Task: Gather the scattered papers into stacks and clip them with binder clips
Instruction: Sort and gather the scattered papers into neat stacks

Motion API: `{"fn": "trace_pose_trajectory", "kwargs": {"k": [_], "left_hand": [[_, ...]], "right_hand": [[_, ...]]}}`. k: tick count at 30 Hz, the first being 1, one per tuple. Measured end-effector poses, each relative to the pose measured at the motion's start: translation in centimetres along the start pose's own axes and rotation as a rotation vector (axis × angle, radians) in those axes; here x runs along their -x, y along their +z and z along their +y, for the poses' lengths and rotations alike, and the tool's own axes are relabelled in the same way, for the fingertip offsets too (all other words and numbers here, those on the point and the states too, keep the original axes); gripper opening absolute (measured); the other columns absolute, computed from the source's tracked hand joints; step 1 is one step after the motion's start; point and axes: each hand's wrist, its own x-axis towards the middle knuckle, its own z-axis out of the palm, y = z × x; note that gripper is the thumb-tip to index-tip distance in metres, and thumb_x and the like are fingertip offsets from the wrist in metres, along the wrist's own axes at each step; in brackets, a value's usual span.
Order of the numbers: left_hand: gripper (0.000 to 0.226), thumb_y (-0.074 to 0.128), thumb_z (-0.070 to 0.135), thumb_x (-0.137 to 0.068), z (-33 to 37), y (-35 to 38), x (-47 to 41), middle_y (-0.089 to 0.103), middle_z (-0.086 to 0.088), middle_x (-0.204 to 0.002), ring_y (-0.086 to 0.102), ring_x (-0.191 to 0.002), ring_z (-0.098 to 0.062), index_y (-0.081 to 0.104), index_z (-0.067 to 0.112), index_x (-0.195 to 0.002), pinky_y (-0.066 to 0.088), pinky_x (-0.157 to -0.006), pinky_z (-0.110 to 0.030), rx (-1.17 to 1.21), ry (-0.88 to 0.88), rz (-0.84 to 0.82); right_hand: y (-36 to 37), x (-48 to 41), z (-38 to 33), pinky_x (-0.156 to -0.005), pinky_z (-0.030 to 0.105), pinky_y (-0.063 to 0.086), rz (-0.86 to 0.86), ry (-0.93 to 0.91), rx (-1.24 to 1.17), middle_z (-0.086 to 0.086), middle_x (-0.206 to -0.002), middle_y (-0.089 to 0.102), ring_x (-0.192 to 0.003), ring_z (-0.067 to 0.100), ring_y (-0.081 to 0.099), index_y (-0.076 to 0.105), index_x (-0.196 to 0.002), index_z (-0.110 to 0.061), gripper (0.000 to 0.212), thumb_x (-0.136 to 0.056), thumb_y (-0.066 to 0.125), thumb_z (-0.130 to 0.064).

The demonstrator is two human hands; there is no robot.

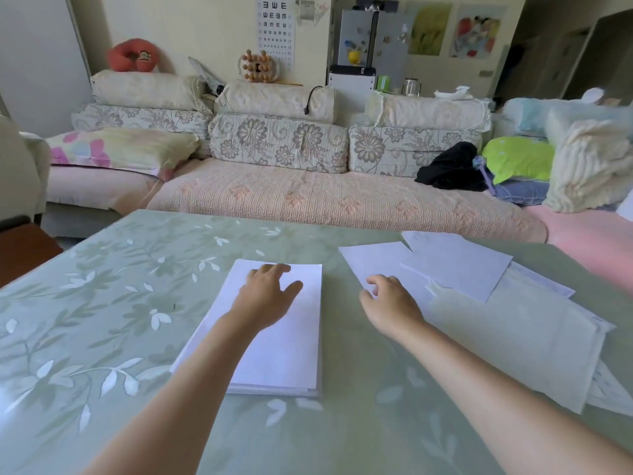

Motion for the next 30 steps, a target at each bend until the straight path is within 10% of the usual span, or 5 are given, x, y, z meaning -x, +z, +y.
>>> {"fn": "trace_pose_trajectory", "kwargs": {"k": [12, 20, 27, 30], "left_hand": [[0.084, 0.056, 0.072, -0.078, 15.3, 13.4, -3.8, 0.032, 0.005, -0.153, 0.027, -0.14, -0.02, 0.034, 0.029, -0.146, 0.029, -0.11, -0.039, -0.211, 0.258, -0.279], [0.104, 0.058, 0.081, -0.069, 16.4, 17.2, -6.0, 0.012, 0.005, -0.16, 0.007, -0.147, -0.019, 0.022, 0.029, -0.151, 0.009, -0.118, -0.035, -0.307, 0.295, -0.426], [0.084, 0.044, 0.079, -0.078, 16.1, 17.4, -4.3, 0.028, 0.004, -0.157, 0.026, -0.143, -0.02, 0.037, 0.029, -0.146, 0.023, -0.115, -0.032, -0.342, 0.373, -0.343], [0.067, 0.026, 0.063, -0.079, 16.6, 17.0, -3.4, 0.063, 0.003, -0.125, 0.059, -0.112, -0.023, 0.059, 0.026, -0.124, 0.045, -0.086, -0.028, -0.467, 0.561, -0.254]], "right_hand": [[-8.7, -5.0, 18.2, -0.104, 0.035, 0.039, 0.075, 0.07, 0.226, 0.003, -0.141, 0.042, -0.133, 0.024, 0.039, 0.049, -0.138, -0.024, 0.05, -0.092, 0.054, -0.044], [-8.5, -10.0, 22.6, -0.12, 0.039, 0.02, -0.106, 0.092, 0.279, 0.002, -0.167, 0.005, -0.153, 0.02, 0.008, 0.007, -0.159, -0.019, 0.092, -0.091, 0.049, -0.063], [-7.3, -9.1, 22.0, -0.086, 0.038, 0.047, 0.066, -0.046, 0.553, 0.012, -0.123, 0.061, -0.117, 0.033, 0.052, 0.018, -0.155, -0.017, 0.069, -0.099, 0.04, -0.049], [-7.4, -7.6, 21.5, -0.065, 0.032, 0.039, 0.079, -0.113, 0.65, 0.011, -0.106, 0.066, -0.095, 0.032, 0.061, 0.042, -0.138, -0.01, 0.046, -0.097, 0.04, -0.03]]}}
